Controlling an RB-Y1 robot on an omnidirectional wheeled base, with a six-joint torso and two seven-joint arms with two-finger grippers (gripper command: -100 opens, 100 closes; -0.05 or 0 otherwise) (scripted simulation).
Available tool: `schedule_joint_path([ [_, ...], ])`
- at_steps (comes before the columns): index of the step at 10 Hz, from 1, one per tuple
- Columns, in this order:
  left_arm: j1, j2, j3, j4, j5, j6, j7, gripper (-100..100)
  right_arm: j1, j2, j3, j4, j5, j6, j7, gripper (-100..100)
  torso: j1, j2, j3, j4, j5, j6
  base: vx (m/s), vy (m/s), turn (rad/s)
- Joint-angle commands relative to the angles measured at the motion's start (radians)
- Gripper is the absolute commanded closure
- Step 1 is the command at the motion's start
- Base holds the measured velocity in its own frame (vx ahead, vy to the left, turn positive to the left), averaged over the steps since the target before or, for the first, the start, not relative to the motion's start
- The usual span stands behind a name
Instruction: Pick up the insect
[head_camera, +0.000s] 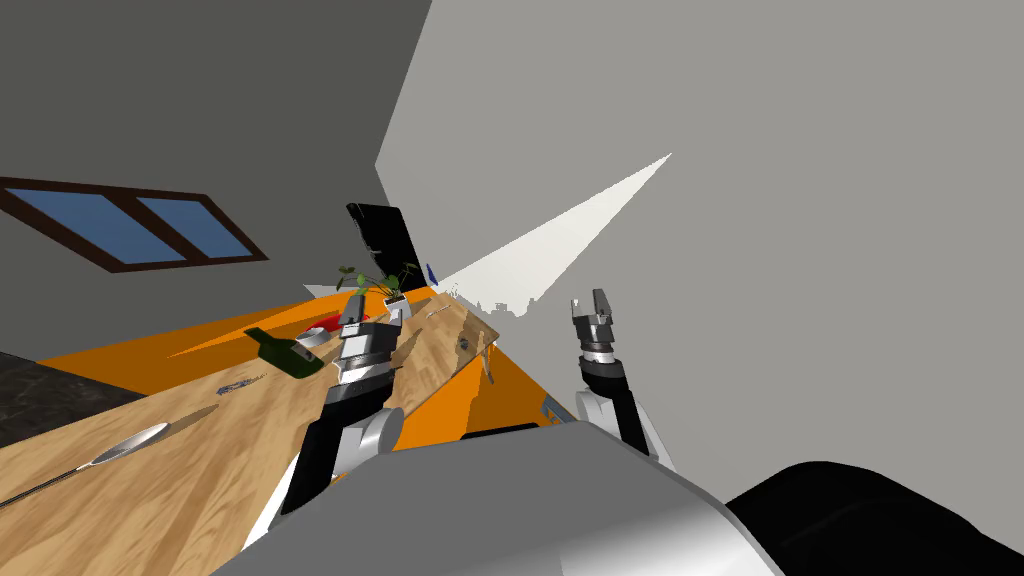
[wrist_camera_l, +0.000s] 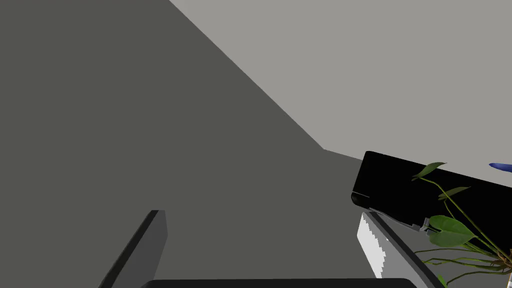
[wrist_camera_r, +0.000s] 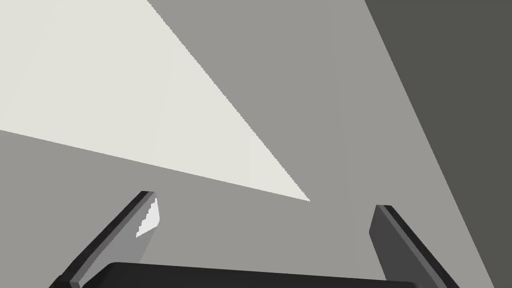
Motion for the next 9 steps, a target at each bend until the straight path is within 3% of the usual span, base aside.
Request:
schedule_joint_path([
  [1, -0.014, 0.032, 0.007, 0.016, -0.004, 0.020, -0.009, -100, 0.000, 0.000, 0.000, 0.000, 0.000, 0.000, 0.000, 0, 0.000, 0.000, 0.000, 0.000, 0.000, 0.000, -0.018, 0.004, -0.024],
  [4, -0.061, 0.090, 0.029, 0.077, -0.016, 0.090, -0.039, -100, 0.000, 0.000, 0.000, 0.000, 0.000, 0.000, 0.000, 0, 0.001, 0.003, 0.002, 0.001, 0.000, 0.000, -0.050, 0.007, -0.046],
  [8, -0.134, 0.134, 0.056, 0.180, -0.032, 0.192, -0.082, -100, 0.000, 0.000, 0.000, 0.000, 0.000, 0.000, 0.000, 0, 0.000, 0.003, 0.002, 0.001, 0.000, 0.000, -0.049, 0.002, -0.050],
  [9, -0.134, 0.134, 0.056, 0.180, -0.032, 0.198, -0.082, -100, 0.000, 0.000, 0.000, 0.000, 0.000, 0.000, 0.000, 0, 0.001, 0.003, 0.002, 0.001, 0.000, 0.000, -0.029, 0.001, -0.023],
])
